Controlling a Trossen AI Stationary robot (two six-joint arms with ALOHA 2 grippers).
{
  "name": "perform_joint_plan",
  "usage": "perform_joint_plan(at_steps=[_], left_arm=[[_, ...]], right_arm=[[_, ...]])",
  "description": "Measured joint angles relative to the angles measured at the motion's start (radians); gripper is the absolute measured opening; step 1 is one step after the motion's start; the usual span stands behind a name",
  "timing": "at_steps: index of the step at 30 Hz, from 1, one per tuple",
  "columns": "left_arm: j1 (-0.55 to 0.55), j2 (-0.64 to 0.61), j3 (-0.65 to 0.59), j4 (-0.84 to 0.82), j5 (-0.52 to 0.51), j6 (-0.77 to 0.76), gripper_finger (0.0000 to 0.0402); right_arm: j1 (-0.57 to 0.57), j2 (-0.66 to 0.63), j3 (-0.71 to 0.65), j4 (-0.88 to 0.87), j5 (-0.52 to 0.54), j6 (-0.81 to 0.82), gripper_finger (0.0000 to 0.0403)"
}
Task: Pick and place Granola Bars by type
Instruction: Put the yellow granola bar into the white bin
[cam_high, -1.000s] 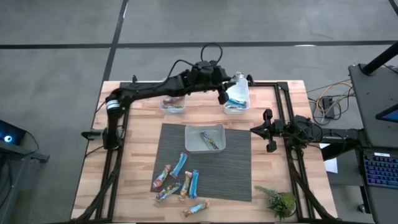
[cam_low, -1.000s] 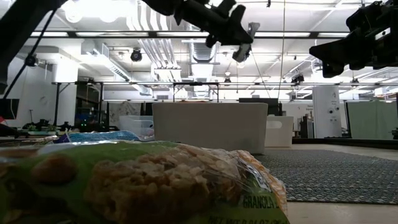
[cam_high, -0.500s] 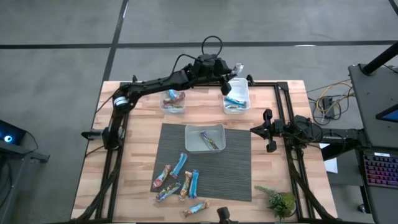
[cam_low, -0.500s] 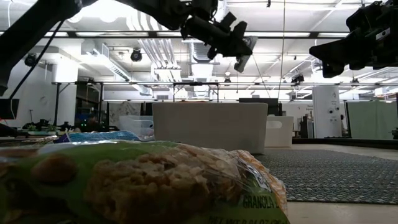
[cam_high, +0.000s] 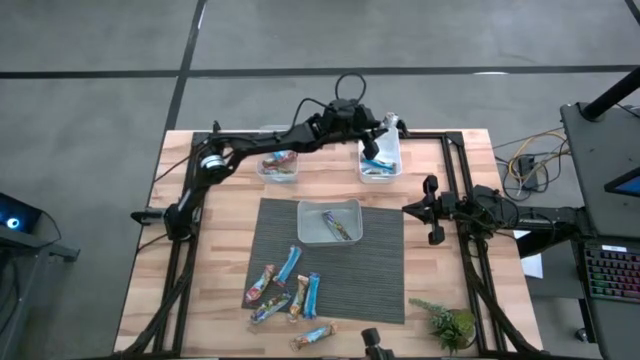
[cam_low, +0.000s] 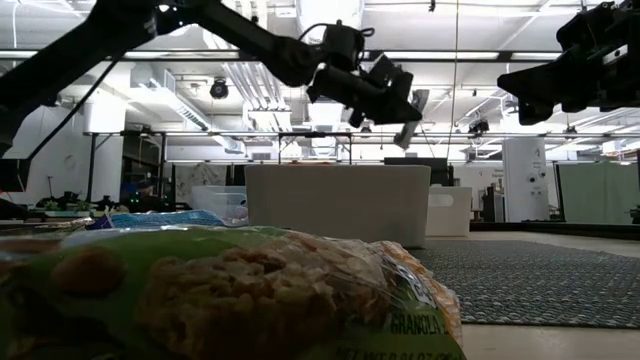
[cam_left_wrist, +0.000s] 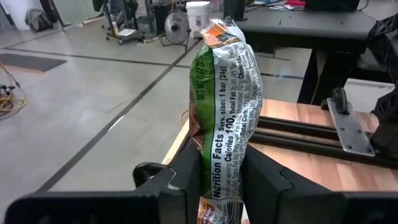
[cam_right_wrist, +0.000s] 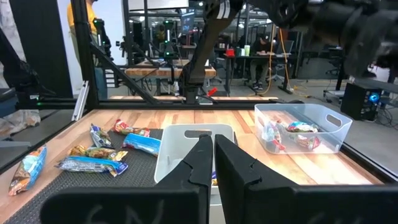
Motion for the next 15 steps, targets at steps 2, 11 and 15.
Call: perform_joint_plan(at_steps=[2, 11, 15], left_arm=[[-0.001, 0.017, 0.000, 0.022, 0.002, -0.018, 0.0078], [-0.002, 0.065, 0.000, 0.100, 0.006, -0.062, 0.0078], [-0.002, 0.068, 0.000, 0.100, 0.005, -0.062, 0.0078]], right_arm=[[0.000, 0.000, 0.000, 0.000, 0.000, 0.000, 0.0009], [0.000, 0.000, 0.000, 0.000, 0.000, 0.000, 0.0009], [0.000, 0.000, 0.000, 0.000, 0.000, 0.000, 0.0009]])
